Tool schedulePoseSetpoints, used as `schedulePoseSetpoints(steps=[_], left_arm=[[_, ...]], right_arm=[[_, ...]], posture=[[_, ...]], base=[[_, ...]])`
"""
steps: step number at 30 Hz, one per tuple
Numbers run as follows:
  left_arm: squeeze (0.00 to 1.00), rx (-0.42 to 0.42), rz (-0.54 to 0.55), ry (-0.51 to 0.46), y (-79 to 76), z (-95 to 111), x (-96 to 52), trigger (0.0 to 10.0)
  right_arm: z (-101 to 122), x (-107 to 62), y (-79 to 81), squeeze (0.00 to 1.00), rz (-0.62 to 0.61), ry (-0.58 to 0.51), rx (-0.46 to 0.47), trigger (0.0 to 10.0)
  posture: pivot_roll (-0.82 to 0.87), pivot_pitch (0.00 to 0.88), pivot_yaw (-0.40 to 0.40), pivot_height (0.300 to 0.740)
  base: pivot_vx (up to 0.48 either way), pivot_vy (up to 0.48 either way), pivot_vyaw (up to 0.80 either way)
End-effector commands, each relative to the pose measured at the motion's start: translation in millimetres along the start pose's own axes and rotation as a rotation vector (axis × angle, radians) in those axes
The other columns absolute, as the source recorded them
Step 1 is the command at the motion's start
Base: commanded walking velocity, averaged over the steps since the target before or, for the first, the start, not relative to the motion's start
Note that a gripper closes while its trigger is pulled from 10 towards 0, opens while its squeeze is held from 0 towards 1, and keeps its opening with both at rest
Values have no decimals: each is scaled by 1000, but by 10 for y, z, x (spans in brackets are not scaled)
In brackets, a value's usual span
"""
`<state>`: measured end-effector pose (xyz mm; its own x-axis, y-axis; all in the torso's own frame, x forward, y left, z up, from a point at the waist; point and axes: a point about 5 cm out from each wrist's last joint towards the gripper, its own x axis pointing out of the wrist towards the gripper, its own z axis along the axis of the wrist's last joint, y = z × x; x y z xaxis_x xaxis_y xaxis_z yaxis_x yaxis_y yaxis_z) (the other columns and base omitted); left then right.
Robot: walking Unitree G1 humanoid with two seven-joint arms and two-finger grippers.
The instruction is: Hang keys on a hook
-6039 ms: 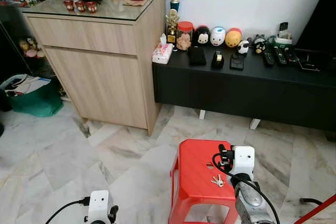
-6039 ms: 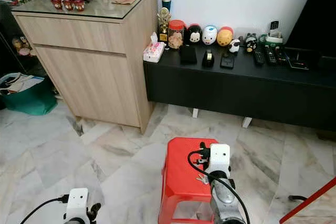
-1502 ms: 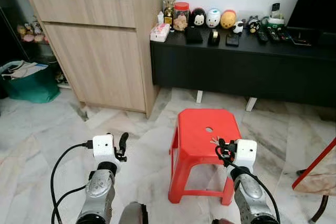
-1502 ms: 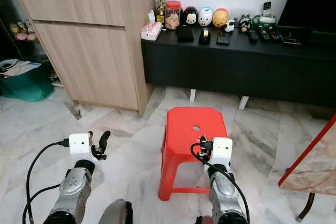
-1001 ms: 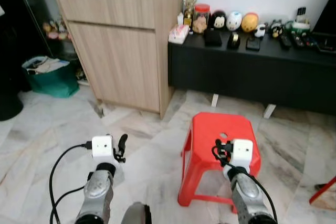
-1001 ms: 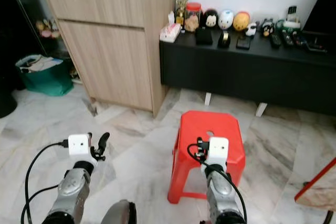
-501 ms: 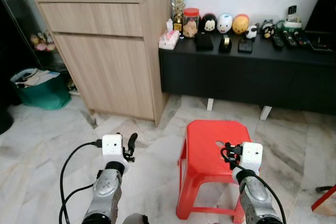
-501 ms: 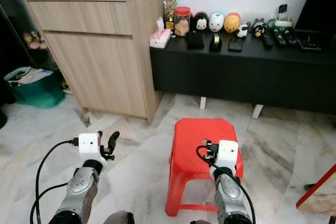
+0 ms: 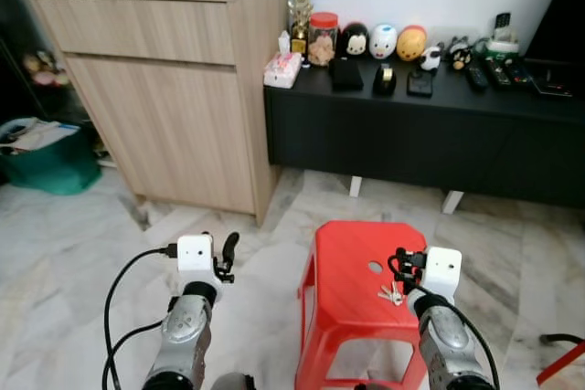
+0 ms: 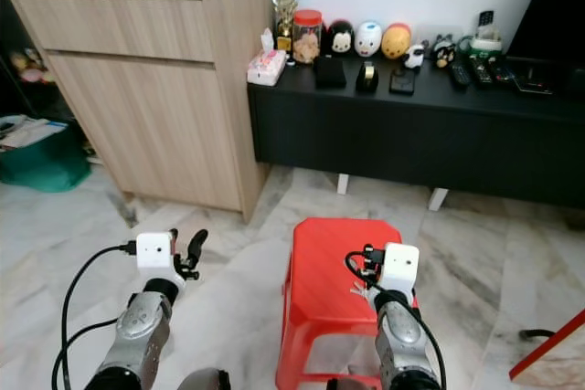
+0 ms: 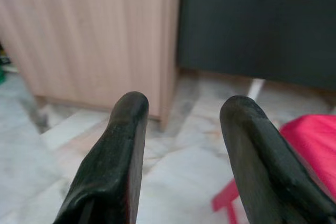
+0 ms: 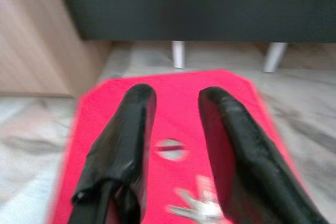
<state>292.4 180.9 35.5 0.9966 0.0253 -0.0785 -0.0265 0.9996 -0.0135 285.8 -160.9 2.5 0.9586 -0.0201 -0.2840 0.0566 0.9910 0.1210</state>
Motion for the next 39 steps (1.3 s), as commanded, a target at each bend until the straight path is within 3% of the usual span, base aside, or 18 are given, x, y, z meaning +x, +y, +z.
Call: schedulePoseSetpoints(steps=[1,19,26,39], left_arm=[[0,-3,0,-5,-24,25,25,10000],[0,-15,-12,-24,-54,40,17,10000],[0,-2,-16,-16,-61,14,0,10000],[0,-8,-16,-24,-59,34,10,10000]], right_arm=[[13,0,-39,0,-2,-4,-16,10000],[-4,4,-8,0,7,15,-44,10000],[-6,3,-5,0,8,17,-51,10000],[-4,-2,8,0,15,9,-42,10000]], posture=[[23,0,-9,630],[19,0,-8,630],[17,0,-11,586],[18,0,-10,581]], base=[[0,0,0],[0,0,0],[0,0,0],[0,0,0]])
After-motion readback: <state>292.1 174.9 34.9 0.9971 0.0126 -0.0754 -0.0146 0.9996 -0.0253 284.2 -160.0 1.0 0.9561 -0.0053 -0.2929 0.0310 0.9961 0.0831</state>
